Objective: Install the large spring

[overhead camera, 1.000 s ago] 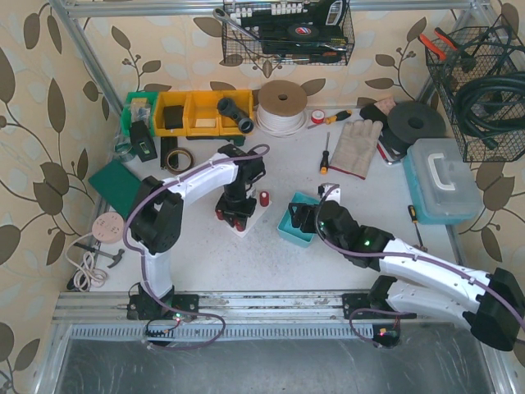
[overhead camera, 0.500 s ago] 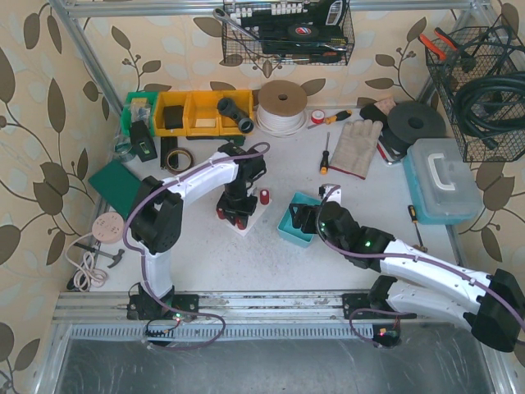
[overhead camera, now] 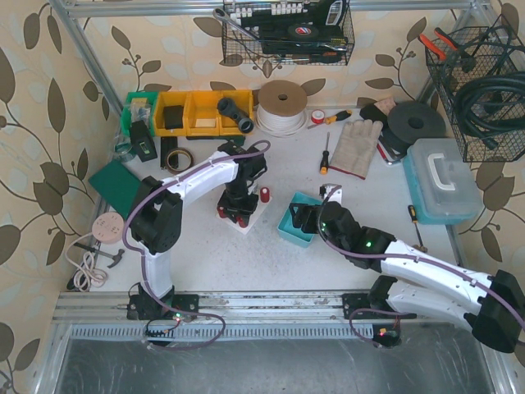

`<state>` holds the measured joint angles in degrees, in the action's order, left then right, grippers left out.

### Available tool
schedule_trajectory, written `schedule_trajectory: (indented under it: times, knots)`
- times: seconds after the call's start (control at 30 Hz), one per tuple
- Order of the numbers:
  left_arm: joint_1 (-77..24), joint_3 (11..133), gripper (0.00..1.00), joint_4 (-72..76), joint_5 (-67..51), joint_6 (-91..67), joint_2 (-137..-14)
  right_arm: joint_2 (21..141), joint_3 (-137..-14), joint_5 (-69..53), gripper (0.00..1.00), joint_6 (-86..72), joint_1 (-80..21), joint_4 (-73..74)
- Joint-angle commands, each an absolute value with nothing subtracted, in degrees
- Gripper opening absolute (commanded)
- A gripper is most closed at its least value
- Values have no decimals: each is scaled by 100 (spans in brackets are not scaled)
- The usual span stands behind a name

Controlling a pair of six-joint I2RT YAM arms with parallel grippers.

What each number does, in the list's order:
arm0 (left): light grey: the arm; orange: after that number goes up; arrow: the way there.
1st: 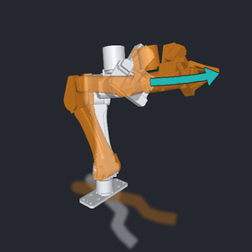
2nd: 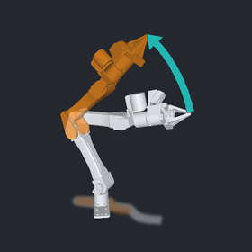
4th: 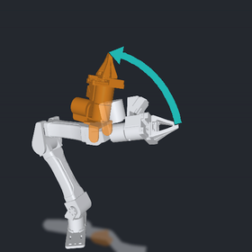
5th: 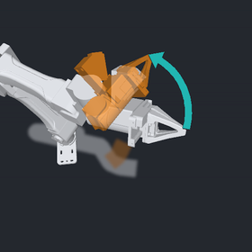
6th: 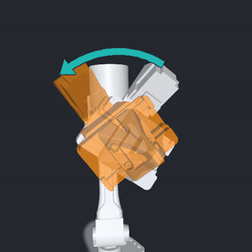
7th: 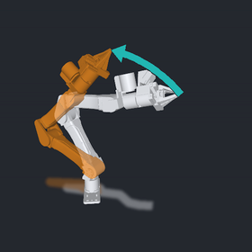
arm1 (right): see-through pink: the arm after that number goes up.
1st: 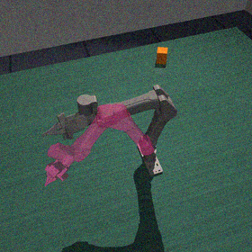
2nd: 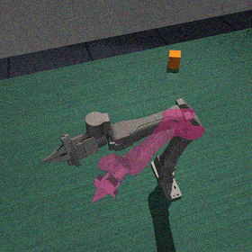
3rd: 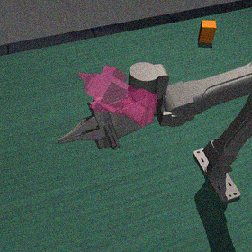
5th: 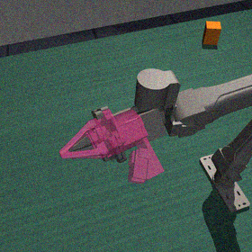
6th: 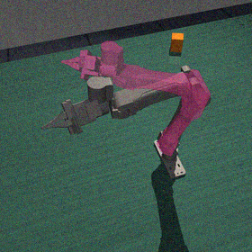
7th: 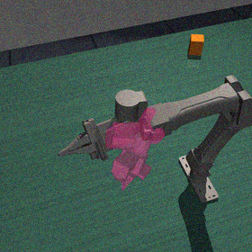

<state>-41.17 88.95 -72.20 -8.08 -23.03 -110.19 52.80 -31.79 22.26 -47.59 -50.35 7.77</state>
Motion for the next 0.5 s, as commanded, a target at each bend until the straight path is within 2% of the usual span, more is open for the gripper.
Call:
schedule_trajectory:
  times: [0.0, 0.2, 0.47]
  knots:
    - [-4052, 9003, 39, -7219, -829, -2382, -10878, 5172, -3101, 2294, 82, -4822, -5010, 756]
    - [-4052, 9103, 45, -7318, -773, -2370, -11026, 5159, -3094, 2287, 82, -4815, -5012, 762]
    - [-4052, 9176, 47, -7258, -483, -2552, -10580, 5122, -3069, 2295, 82, -4799, -5014, 730]
